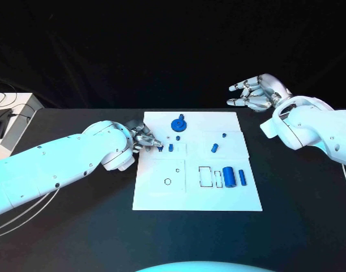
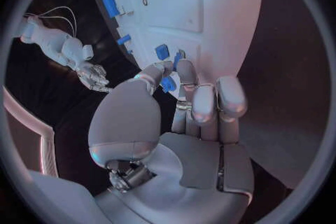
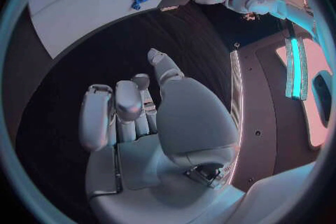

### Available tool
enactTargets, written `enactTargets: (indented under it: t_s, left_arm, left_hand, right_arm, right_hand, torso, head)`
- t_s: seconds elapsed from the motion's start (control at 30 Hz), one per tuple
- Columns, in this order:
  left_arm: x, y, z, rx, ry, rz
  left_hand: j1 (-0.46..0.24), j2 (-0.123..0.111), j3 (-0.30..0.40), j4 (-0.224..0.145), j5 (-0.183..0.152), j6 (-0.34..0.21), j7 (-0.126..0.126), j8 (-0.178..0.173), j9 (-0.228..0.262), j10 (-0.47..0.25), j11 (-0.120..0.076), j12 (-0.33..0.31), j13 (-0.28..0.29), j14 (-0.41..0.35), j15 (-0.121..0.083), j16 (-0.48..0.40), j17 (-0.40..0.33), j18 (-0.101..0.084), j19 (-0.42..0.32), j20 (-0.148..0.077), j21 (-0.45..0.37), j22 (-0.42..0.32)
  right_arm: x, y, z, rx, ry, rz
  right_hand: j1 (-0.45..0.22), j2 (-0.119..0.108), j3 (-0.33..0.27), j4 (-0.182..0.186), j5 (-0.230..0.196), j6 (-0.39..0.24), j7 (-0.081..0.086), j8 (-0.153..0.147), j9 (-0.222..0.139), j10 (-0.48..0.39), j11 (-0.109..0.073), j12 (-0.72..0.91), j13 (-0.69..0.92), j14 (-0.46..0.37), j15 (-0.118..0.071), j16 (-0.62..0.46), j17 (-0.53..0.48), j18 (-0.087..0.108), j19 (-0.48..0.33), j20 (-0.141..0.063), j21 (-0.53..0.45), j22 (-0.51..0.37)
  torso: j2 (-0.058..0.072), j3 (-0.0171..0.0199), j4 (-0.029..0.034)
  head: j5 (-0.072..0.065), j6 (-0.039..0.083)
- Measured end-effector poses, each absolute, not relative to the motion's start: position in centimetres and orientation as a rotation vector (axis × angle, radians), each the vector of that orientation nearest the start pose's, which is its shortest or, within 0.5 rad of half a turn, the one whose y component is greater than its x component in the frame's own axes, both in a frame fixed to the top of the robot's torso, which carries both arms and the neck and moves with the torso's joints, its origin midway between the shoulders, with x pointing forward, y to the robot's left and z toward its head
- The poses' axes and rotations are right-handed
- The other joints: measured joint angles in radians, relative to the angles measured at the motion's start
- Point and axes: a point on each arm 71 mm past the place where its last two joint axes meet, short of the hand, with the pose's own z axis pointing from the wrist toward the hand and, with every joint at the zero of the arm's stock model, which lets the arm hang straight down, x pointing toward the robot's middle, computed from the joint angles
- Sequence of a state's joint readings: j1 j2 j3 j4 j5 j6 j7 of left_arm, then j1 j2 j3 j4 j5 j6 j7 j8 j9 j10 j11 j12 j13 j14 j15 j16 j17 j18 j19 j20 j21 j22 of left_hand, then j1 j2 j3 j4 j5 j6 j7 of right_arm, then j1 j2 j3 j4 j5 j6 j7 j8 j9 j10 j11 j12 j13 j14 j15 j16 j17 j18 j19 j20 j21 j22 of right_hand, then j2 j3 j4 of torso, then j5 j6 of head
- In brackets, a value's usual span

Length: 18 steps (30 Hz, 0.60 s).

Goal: Assemble the parts on the task board

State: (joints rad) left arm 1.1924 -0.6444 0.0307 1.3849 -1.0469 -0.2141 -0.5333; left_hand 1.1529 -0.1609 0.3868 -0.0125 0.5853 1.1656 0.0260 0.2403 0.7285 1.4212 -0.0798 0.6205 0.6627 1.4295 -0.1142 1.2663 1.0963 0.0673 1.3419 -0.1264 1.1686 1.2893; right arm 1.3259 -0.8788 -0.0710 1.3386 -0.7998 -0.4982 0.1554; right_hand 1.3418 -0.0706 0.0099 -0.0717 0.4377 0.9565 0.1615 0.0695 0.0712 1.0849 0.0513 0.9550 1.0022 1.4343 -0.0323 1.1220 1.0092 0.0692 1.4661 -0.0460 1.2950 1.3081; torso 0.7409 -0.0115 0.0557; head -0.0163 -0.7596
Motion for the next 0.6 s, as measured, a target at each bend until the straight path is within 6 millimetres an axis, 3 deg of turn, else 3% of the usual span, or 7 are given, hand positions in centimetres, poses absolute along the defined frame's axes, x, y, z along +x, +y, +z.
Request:
enactTargets:
  t_s: [0.6]
  left_arm:
    - [51.29,16.11,-19.95,-0.407,2.022,-0.517]
  left_hand:
    - [0.004,-0.004,0.003,0.003,0.004,0.006,0.001,0.002,0.000,0.003,0.003,0.000,0.001,0.000,0.000,0.000,0.000,0.000,0.000,0.000,0.000,0.001]
  right_arm:
    - [53.43,-28.72,-12.88,0.431,1.400,0.842]
  right_hand:
    - [-0.003,0.003,0.000,0.000,0.004,0.001,-0.002,0.000,0.000,0.001,0.001,0.000,0.000,0.000,0.000,0.000,0.000,0.000,0.000,0.000,0.000,0.000]
  torso:
    - [0.000,-0.0005,0.0003]
  head:
    - [0.001,-0.004]
